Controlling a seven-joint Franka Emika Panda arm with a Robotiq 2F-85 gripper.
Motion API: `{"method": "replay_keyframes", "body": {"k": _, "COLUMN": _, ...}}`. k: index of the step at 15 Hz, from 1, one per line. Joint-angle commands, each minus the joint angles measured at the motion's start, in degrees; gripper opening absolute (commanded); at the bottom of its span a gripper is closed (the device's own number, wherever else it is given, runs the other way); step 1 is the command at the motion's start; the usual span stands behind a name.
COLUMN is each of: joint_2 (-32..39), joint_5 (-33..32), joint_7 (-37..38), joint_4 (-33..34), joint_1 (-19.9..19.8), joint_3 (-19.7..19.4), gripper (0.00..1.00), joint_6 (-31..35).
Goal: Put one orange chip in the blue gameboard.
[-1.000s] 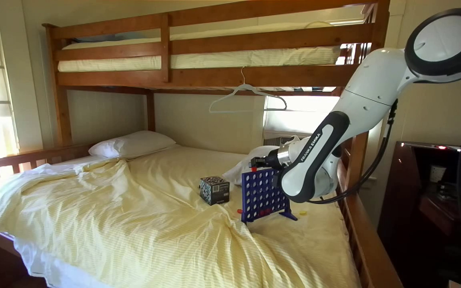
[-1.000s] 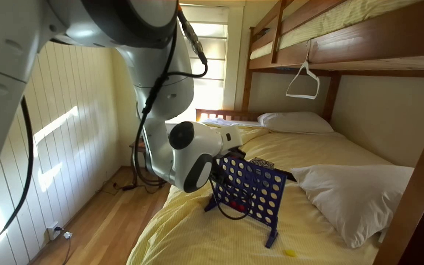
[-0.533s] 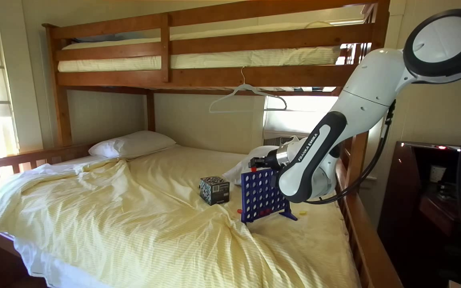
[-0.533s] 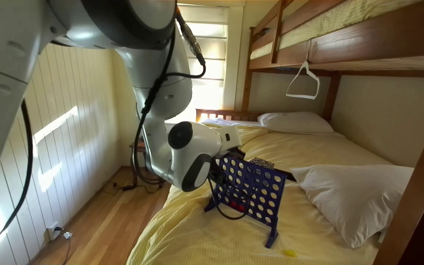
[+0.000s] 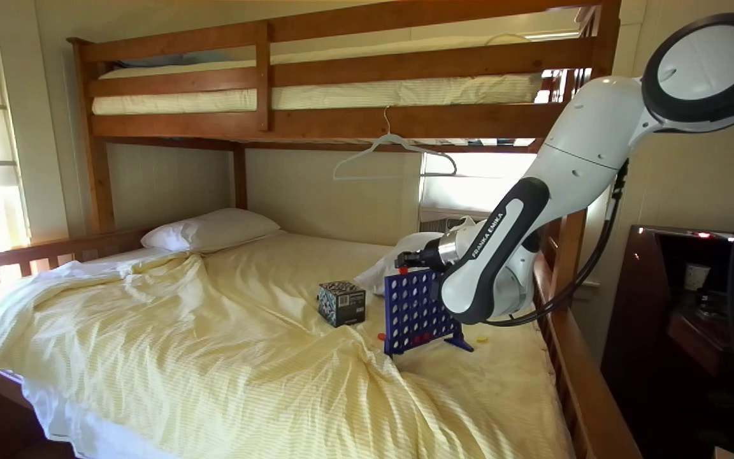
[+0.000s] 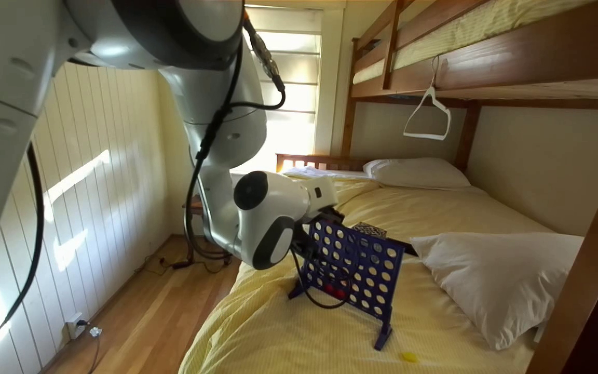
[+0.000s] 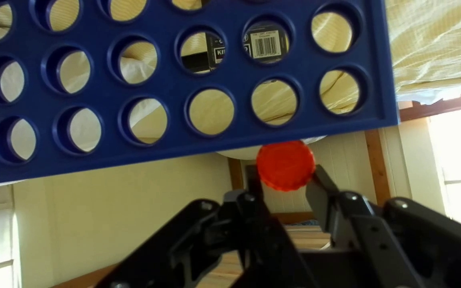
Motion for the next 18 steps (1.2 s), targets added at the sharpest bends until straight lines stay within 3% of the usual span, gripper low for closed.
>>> {"method": "replay_keyframes", "body": {"k": 1, "joint_2": 2.34, "joint_5": 4.34, "joint_7": -2.63, "joint_4": 1.28, "joint_1": 2.43, "joint_3": -1.31, "gripper": 0.09, "joint_6": 2.69}}
{"method": "replay_keyframes", "body": {"k": 7, "joint_2": 3.85, "joint_5": 6.80, "joint_7": -3.08, "joint_4": 1.92, "joint_1": 3.65, "joint_3": -1.04, "gripper": 0.09, "joint_6": 3.94}}
{"method": "replay_keyframes", "body": {"k": 18, "joint_2": 2.48, "joint_5": 9.97, "joint_7": -7.41, "joint_4": 1.61, "joint_1": 5.51, "joint_3": -2.24, "gripper": 0.09, "joint_6": -2.18}}
